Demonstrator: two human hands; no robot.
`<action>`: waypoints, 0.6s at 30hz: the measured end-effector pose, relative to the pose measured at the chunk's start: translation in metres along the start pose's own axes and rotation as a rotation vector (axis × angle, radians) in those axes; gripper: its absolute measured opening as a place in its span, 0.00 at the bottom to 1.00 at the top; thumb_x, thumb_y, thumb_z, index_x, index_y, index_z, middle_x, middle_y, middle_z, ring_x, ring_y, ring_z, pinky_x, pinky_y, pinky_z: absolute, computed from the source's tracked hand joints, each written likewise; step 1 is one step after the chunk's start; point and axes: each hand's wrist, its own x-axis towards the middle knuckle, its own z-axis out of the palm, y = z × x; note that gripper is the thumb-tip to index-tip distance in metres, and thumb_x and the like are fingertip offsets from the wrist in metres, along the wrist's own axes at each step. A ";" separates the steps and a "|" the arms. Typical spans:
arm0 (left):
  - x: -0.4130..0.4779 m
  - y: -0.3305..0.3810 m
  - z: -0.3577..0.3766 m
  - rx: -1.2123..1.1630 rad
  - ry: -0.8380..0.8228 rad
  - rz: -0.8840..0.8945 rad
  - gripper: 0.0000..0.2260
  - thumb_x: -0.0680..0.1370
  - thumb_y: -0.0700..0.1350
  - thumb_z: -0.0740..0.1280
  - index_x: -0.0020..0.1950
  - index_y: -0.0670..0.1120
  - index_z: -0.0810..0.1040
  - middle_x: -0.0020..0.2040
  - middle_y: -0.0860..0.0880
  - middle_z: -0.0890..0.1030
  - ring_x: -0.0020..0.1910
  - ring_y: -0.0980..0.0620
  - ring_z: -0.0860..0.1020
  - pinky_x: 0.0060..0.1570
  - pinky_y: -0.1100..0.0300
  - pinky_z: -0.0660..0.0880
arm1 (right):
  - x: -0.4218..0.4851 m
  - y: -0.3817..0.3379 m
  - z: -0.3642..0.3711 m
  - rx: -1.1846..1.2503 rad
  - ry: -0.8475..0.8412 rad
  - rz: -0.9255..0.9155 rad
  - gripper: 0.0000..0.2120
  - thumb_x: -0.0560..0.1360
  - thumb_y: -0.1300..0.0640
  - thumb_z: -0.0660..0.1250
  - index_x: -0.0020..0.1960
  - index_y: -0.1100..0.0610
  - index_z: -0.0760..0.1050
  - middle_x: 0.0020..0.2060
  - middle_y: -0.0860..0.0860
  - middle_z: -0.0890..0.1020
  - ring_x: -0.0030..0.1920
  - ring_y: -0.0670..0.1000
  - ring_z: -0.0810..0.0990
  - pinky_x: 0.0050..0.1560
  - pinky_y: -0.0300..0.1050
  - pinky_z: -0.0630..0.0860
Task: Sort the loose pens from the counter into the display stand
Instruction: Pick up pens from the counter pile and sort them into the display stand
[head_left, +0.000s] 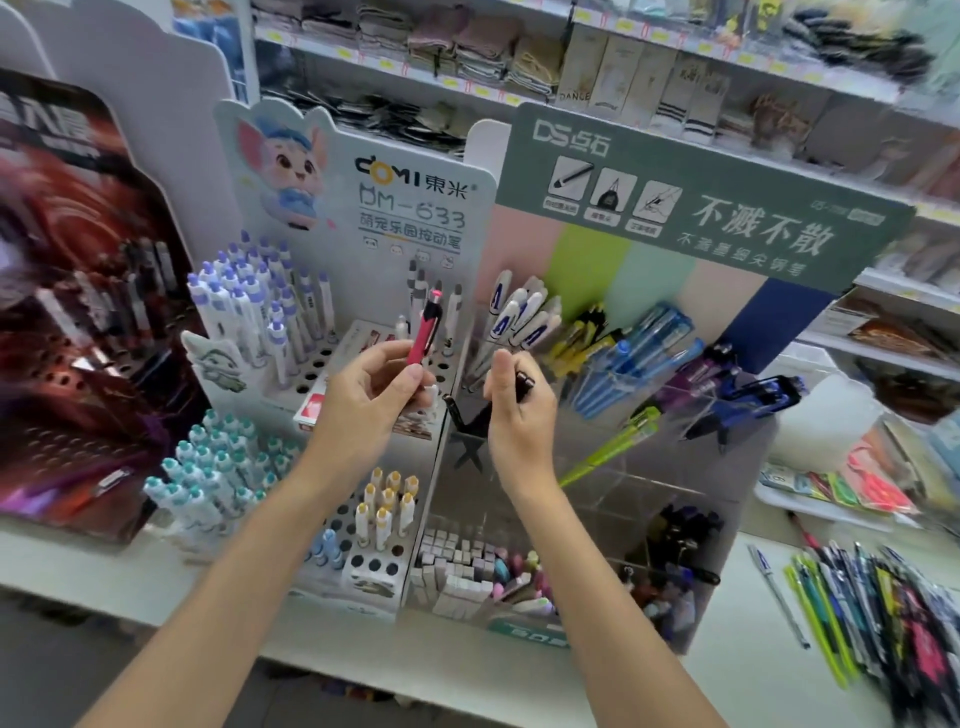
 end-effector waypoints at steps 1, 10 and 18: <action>-0.001 0.000 0.000 0.011 -0.005 0.003 0.08 0.81 0.39 0.64 0.56 0.48 0.79 0.42 0.51 0.84 0.43 0.52 0.82 0.49 0.62 0.79 | 0.000 0.004 0.000 -0.112 -0.037 -0.043 0.28 0.81 0.38 0.53 0.36 0.61 0.68 0.31 0.51 0.71 0.38 0.50 0.71 0.43 0.47 0.69; -0.006 -0.001 0.002 0.033 -0.027 -0.022 0.10 0.81 0.38 0.64 0.62 0.42 0.77 0.44 0.47 0.83 0.42 0.52 0.81 0.50 0.57 0.80 | -0.002 0.018 -0.004 -0.464 -0.056 -0.228 0.12 0.79 0.49 0.64 0.53 0.58 0.77 0.46 0.50 0.80 0.49 0.49 0.74 0.52 0.48 0.73; -0.014 0.004 0.012 0.066 -0.033 -0.032 0.11 0.79 0.39 0.66 0.62 0.46 0.78 0.49 0.44 0.83 0.46 0.54 0.83 0.48 0.62 0.80 | -0.005 0.000 -0.022 -0.572 -0.048 -0.291 0.13 0.80 0.50 0.61 0.51 0.56 0.81 0.48 0.48 0.82 0.54 0.50 0.75 0.57 0.52 0.71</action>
